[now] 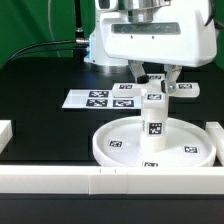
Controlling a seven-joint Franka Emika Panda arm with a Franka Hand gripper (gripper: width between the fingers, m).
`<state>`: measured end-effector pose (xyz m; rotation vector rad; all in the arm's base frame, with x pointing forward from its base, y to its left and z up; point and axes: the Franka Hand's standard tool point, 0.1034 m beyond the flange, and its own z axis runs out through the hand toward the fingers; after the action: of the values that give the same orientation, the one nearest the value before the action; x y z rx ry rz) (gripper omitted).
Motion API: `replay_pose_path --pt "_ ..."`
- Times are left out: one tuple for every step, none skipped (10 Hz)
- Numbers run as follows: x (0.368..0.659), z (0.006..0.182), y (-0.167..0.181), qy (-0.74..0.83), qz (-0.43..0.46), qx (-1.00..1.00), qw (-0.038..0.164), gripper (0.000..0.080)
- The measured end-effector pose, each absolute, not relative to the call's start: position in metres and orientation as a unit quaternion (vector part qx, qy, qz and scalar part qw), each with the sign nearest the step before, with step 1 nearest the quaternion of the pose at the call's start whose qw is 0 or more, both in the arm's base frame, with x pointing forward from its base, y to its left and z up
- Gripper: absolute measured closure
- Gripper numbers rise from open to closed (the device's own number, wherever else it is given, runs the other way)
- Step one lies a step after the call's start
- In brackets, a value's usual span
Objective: Assemble round table
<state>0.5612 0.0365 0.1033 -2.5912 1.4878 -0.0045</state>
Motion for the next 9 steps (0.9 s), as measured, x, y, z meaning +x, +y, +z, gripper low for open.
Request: replay_pose_path --pt "0.5621 0.1032 0.0367 0.537 -0.003 -0.84 0.08 0.0364" --pt "0.5631 0.1031 0.038 0.572 -0.01 -0.816 0.081 0.0364" --pt "0.563 0.1033 0.037 0.591 -0.01 -0.802 0.082 0.0364" --pt "0.563 0.1033 0.0369 0.605 -0.008 -0.792 0.083 0.0364" --pt "0.5629 0.1032 0.0368 0.632 -0.004 -0.77 0.085 0.0364" --pt "0.563 0.1032 0.0364 0.659 -0.001 -0.747 0.087 0.0364" --pt "0.5627 0.1031 0.0364 0.706 0.003 -0.701 0.096 0.0364" --pt "0.5627 0.1032 0.0365 0.74 0.01 -0.664 0.103 0.0364" --pt "0.5628 0.1035 0.0367 0.767 0.018 -0.632 0.111 0.0364"
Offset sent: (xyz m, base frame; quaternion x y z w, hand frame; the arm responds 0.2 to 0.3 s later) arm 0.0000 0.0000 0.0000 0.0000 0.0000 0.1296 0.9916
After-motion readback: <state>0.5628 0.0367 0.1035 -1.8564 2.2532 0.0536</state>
